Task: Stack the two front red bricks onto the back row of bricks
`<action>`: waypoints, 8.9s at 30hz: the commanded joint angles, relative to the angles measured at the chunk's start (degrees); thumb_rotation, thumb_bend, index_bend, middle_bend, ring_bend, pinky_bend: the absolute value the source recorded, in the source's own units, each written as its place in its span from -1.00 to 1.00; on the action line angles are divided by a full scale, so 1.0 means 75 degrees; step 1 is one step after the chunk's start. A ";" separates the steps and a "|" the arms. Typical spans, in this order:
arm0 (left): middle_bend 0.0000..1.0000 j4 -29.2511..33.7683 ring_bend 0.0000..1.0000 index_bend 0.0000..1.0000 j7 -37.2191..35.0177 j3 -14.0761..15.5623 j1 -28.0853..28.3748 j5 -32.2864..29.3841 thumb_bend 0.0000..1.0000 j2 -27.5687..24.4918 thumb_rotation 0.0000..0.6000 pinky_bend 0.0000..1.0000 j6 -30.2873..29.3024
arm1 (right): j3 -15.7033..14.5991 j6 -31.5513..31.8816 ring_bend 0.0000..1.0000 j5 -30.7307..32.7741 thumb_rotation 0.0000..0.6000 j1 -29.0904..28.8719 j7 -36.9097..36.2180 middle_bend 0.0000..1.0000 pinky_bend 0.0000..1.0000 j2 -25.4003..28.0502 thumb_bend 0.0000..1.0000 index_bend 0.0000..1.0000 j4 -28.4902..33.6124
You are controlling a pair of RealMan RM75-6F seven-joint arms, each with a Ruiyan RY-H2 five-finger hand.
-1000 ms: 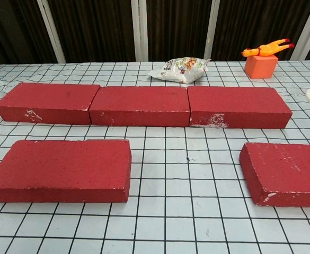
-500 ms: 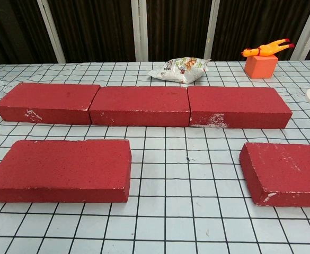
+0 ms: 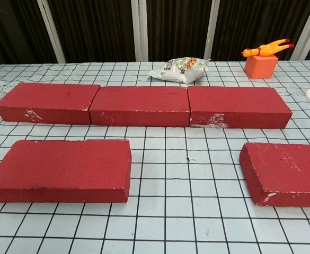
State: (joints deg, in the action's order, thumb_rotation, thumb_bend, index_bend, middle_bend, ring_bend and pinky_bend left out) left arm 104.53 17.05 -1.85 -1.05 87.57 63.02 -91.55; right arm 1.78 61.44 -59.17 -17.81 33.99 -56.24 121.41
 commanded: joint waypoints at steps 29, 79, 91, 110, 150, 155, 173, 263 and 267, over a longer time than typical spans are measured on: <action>-1.00 -0.0003 -1.00 -0.86 0.0161 -0.0097 0.0068 -0.0262 -1.00 0.0063 1.00 -1.00 0.0064 | -0.0168 0.0324 -1.00 0.2471 1.00 -0.1864 0.1159 -1.00 -1.00 -0.1457 -0.63 -1.00 -0.0451; -1.00 0.0074 -1.00 -0.86 0.0221 -0.0080 0.0145 -0.0555 -1.00 0.0008 1.00 -1.00 0.0262 | 0.0470 0.1229 -0.88 0.3579 1.00 -0.3192 0.2076 -0.60 -1.00 -0.0107 -0.63 -0.58 0.1143; -1.00 0.0042 -1.00 -0.86 0.0241 -0.0298 0.0201 -0.1060 -1.00 0.0035 1.00 -1.00 0.0329 | 0.2240 0.0720 -0.88 0.7261 1.00 -0.6161 0.3260 -0.60 -1.00 -0.0398 -0.63 -0.58 0.0609; -1.00 0.0042 -1.00 -0.86 0.0770 -0.0372 0.0412 -0.1615 -1.00 0.0210 1.00 -1.00 0.0636 | 0.2555 -0.0491 -0.88 1.0461 1.00 -0.8734 0.4464 -0.60 -1.00 -0.2741 -0.63 -0.58 -0.3843; -1.00 -0.0050 -1.00 -0.87 0.0652 -0.0482 0.0365 -0.1790 -1.00 0.0210 1.00 -1.00 0.0325 | 0.2535 -0.1135 -0.88 1.0772 1.00 -0.8983 0.5192 -0.60 -1.00 -0.4508 -0.63 -0.57 -0.6545; -1.00 -0.0052 -1.00 -0.87 0.0635 -0.0487 0.0370 -0.1811 -1.00 0.0203 1.00 -1.00 0.0329 | 0.2632 -0.1091 -0.88 1.0813 1.00 -0.8931 0.5252 -0.60 -1.00 -0.4520 -0.63 -0.57 -0.6513; -1.00 -0.0067 -1.00 -0.86 0.0472 -0.0464 0.0323 -0.1736 -1.00 0.0137 1.00 -1.00 0.0246 | 0.2840 -0.0768 -0.88 1.0632 1.00 -0.8728 0.5341 -0.60 -1.00 -0.4435 -0.63 -0.57 -0.6087; -1.00 -0.0119 -1.00 -0.86 0.0542 -0.0495 0.0299 -0.1917 -1.00 0.0170 1.00 -1.00 0.0213 | 0.3538 -0.0218 -1.00 1.0992 1.00 -0.8482 0.5888 -1.00 -1.00 -0.4237 -0.63 -0.90 -0.5540; -1.00 -0.0120 -1.00 -0.86 0.0520 -0.0506 0.0306 -0.1940 -1.00 0.0159 1.00 -1.00 0.0231 | 0.3632 0.0011 -1.00 1.0884 1.00 -0.8349 0.5780 -1.00 -1.00 -0.3822 -0.63 -0.90 -0.4884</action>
State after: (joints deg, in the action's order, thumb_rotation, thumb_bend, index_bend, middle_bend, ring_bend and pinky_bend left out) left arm 103.63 20.97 -5.64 1.25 73.03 64.23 -89.81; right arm 28.56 60.49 22.93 -81.03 77.79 -86.56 82.52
